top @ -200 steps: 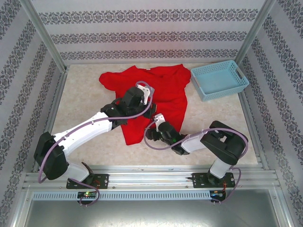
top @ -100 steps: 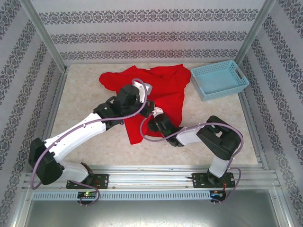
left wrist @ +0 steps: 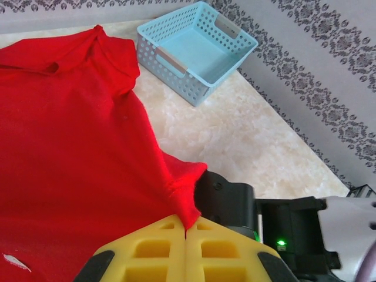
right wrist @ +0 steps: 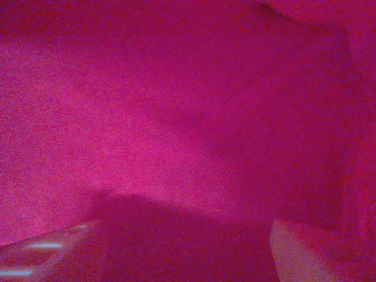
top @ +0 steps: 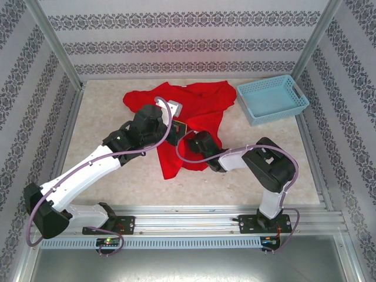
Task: Fold the inside-out t-shirt
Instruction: Turn the T-shirt inside out at the center of the table.
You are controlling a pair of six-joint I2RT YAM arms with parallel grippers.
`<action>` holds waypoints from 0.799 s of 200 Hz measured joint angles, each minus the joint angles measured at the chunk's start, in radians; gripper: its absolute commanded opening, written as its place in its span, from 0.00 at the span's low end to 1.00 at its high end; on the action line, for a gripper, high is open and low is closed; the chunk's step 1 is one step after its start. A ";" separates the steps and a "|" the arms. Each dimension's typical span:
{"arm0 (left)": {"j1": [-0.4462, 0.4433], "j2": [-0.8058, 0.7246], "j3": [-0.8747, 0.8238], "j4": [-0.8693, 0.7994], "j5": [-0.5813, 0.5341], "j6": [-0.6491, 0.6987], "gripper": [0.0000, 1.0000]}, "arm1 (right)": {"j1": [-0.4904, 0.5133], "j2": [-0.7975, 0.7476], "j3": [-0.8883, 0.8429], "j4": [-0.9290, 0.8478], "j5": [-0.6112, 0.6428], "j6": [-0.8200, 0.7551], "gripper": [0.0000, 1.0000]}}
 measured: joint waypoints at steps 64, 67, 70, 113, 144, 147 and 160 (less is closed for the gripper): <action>-0.028 0.059 0.179 -0.056 -0.065 0.008 0.00 | -0.020 0.111 0.264 -0.091 -0.011 0.090 0.75; -0.032 0.062 0.185 -0.060 -0.073 0.009 0.00 | -0.022 0.116 0.276 -0.098 -0.013 0.095 0.75; -0.039 0.066 0.194 -0.066 -0.084 0.011 0.00 | -0.026 0.121 0.291 -0.111 -0.015 0.103 0.75; -0.137 0.126 0.330 -0.125 -0.201 0.057 0.00 | -0.048 0.188 0.465 -0.280 -0.026 0.167 0.77; -0.171 0.127 0.379 -0.131 -0.255 0.079 0.00 | -0.050 0.239 0.566 -0.434 -0.025 0.222 0.77; -0.174 0.127 0.382 -0.131 -0.260 0.079 0.00 | -0.051 0.243 0.573 -0.448 -0.025 0.227 0.77; -0.180 0.121 0.383 -0.131 -0.280 0.083 0.00 | -0.057 0.257 0.599 -0.505 -0.026 0.257 0.77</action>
